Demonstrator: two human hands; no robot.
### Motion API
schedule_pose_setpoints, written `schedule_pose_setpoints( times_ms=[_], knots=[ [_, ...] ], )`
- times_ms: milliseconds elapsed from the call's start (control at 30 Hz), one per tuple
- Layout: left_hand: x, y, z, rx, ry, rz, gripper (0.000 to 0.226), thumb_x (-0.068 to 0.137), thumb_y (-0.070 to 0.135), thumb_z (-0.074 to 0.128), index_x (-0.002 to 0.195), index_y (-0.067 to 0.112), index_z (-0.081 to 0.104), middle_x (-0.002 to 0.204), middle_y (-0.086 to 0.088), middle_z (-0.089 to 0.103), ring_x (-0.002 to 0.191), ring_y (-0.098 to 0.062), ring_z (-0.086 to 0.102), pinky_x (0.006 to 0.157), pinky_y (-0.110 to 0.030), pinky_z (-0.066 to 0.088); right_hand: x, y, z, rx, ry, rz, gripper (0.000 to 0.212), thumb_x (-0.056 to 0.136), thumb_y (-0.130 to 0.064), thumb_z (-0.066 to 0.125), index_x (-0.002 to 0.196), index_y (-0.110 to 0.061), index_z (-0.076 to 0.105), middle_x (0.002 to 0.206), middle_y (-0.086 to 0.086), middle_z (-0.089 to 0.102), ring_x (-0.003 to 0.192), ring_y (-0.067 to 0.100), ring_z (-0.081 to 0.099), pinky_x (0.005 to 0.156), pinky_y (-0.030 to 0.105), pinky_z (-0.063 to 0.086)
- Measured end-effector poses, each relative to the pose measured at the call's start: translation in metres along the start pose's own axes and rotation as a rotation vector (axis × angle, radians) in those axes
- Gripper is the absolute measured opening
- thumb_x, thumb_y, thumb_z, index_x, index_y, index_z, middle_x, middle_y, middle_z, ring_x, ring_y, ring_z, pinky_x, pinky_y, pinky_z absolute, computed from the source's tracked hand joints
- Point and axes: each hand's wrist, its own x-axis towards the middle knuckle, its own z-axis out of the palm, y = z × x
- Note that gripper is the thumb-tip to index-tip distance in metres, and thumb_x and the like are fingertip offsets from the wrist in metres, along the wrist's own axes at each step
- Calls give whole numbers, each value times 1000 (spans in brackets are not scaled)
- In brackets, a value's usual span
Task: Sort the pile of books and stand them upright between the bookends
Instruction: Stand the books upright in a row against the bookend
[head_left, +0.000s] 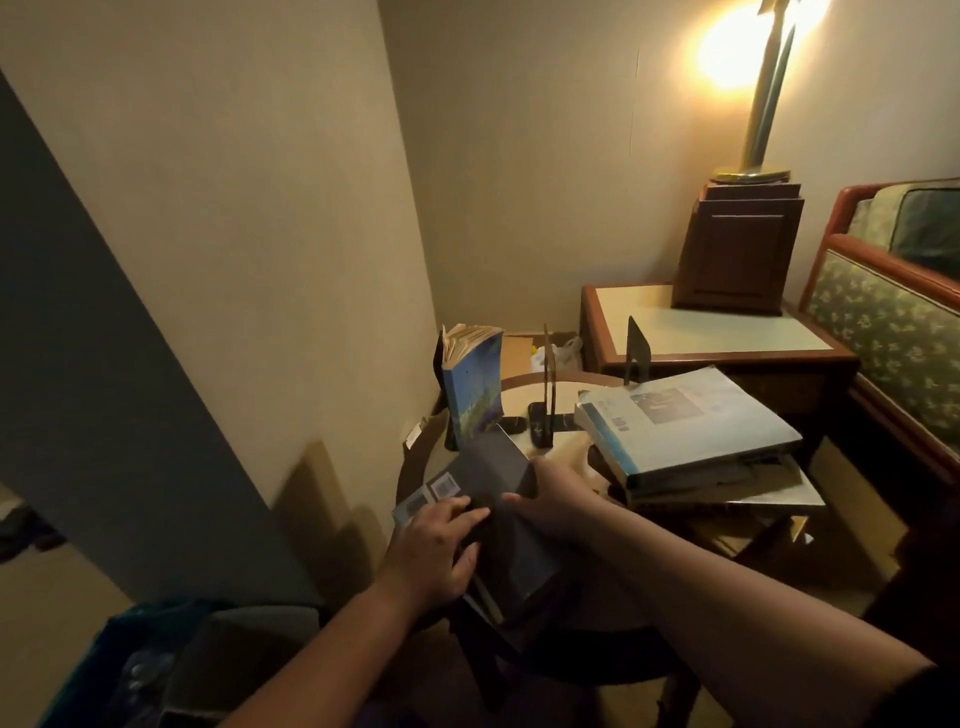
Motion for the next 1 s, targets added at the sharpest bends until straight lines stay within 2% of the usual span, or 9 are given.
schedule_pose_setpoints(
  times_ms=[67,200,333,400,467,567,633,867,1000],
  knots=[
    [-2,-5,-1,-6,4,-11,70,80,59,24,139,34,52,139,6,48,129,-15,42,106,-36,38,1,1,11,-28,10,-21,57,86,-45,71,133,-21,48,127,3,58,110,17,57,89,33,54],
    [13,-12,-10,-92,-8,-72,49,85,52,40,121,31,66,118,6,57,113,-16,48,95,-32,44,-3,3,21,-222,122,-89,78,89,-49,64,151,-19,27,149,10,38,137,29,37,111,45,36],
    [39,-18,-14,-67,-71,-138,47,90,39,55,136,35,49,130,-2,42,122,-22,39,100,-36,42,-4,6,26,-379,132,-281,79,97,-43,52,157,-27,3,166,5,2,152,32,-3,121,52,8],
    [48,-20,-11,-100,-70,-195,52,92,36,55,142,38,40,140,-4,34,127,-25,36,103,-39,40,-5,10,33,-475,69,-388,70,101,-38,45,157,-32,4,165,-1,-14,149,29,-20,122,54,-1],
    [53,-19,-7,-143,-69,-243,50,95,40,50,142,41,35,143,-7,33,128,-27,37,102,-41,41,-6,15,40,-533,8,-433,64,102,-45,38,156,-34,5,163,-4,-20,146,27,-28,120,55,-7],
    [59,-17,0,-65,-69,-259,48,96,45,43,143,39,31,140,-12,38,126,-29,38,100,-42,42,-4,20,49,-573,-79,-378,82,88,-75,9,155,-31,-8,160,-5,-24,145,23,-29,119,50,-13],
    [65,-17,-1,-29,-78,-263,48,96,45,44,141,37,32,138,-14,41,125,-30,39,100,-42,41,-1,22,52,-605,-91,-377,95,74,-80,-6,154,-30,-13,158,-4,-27,145,23,-29,120,50,-12],
    [88,-33,-26,-195,-200,-296,53,89,53,56,138,42,39,139,-10,44,126,-31,43,101,-47,45,13,24,48,-598,-167,-437,87,73,-82,-7,146,-37,-22,158,-7,-27,145,21,-29,120,49,-13],
    [98,-44,-39,-429,-276,-247,53,88,44,66,135,38,45,147,-1,42,128,-28,46,88,-35,52,16,28,42,-520,-161,-496,88,74,-81,-3,152,-41,-13,160,-14,-21,147,15,-25,121,43,-12]
  ],
)
